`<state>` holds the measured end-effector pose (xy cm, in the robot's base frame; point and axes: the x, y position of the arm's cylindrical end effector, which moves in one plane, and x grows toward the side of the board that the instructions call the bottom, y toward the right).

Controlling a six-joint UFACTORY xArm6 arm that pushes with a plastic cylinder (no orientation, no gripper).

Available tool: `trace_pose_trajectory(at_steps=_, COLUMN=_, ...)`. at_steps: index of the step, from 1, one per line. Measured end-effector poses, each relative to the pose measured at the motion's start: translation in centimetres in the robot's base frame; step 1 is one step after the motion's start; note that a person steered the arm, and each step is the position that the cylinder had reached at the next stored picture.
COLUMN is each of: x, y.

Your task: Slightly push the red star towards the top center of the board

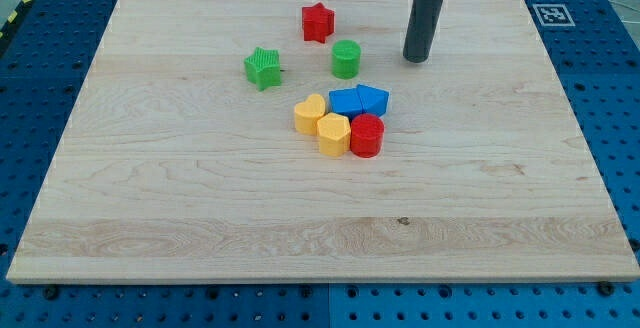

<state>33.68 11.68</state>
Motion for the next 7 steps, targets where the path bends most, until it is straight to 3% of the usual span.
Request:
trace_pose_trajectory(at_steps=2, x=-3.5, y=-5.9)
trace_pose_trajectory(at_steps=4, x=-3.6, y=-13.5)
trace_pose_trajectory(at_steps=7, x=0.3, y=-14.2)
